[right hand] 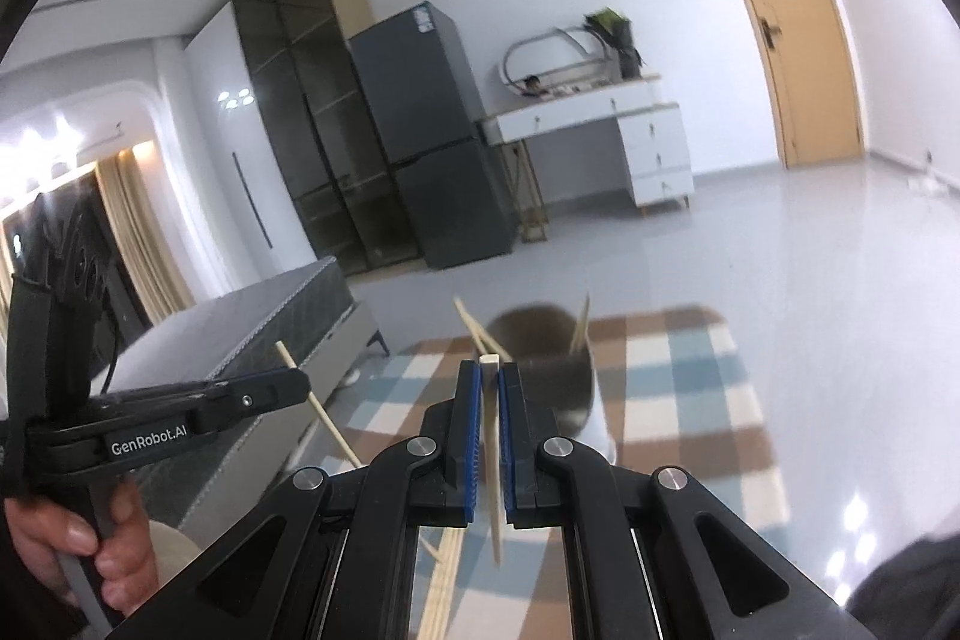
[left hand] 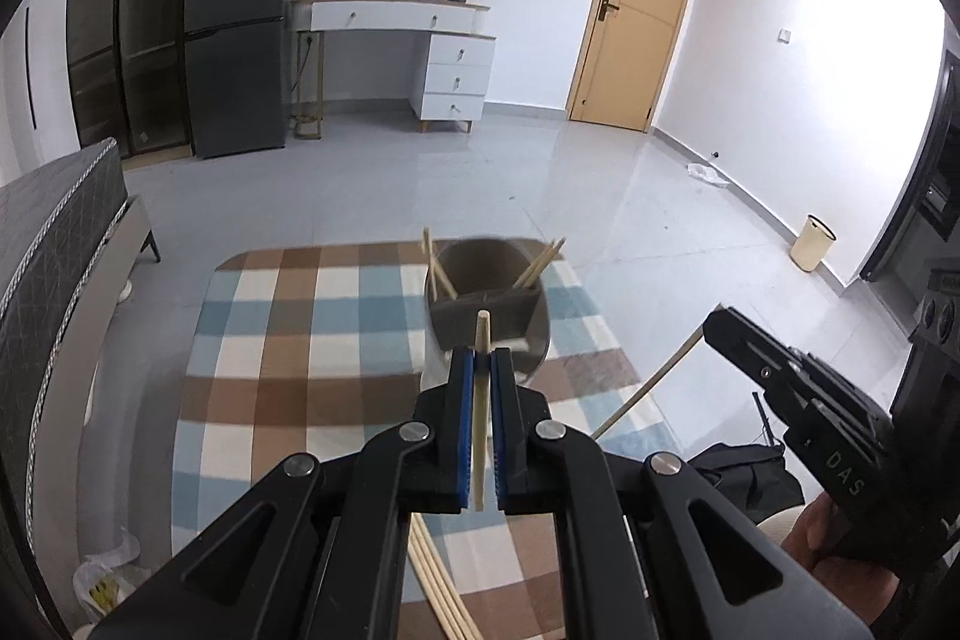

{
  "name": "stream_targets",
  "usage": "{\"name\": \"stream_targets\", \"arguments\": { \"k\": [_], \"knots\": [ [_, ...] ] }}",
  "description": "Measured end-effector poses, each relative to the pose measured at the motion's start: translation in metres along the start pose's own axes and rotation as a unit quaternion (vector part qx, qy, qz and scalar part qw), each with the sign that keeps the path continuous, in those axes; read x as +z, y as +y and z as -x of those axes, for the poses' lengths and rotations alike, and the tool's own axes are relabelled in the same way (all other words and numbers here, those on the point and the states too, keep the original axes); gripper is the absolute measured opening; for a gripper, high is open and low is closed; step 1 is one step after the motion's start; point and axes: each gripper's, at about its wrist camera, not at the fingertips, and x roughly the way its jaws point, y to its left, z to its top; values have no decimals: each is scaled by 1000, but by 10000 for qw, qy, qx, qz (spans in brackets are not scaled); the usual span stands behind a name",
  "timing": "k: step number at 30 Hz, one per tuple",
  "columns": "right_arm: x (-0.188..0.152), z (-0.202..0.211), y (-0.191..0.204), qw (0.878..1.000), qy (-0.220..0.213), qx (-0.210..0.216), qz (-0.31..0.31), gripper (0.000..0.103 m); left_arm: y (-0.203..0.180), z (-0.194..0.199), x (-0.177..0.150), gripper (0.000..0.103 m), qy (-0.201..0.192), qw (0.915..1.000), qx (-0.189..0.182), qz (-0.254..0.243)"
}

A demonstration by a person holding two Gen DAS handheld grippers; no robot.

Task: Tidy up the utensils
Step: 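Lift both held chopsticks and carry them above the white utensil holder, then open both grippers to drop the chopsticks into the holder compartments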

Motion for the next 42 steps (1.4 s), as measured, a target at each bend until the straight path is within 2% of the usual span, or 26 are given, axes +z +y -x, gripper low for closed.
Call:
{"name": "stream_targets", "arguments": {
  "k": [11,19,31,42],
  "knots": [
    [70,-19,6,9987,-313,85,394,5,5,-9,64,1,-226,9997,-126,2],
    [95,-53,-4,9987,-436,67,252,5,14,-37,92,1,-204,9995,-204,131],
    [97,-91,-38,9986,-480,-107,-173,5,20,-82,121,1,-169,9996,-176,120],
    [74,-115,-63,9989,-9,-160,-441,5,20,-107,111,1,38,9997,-235,59]
  ]
}}
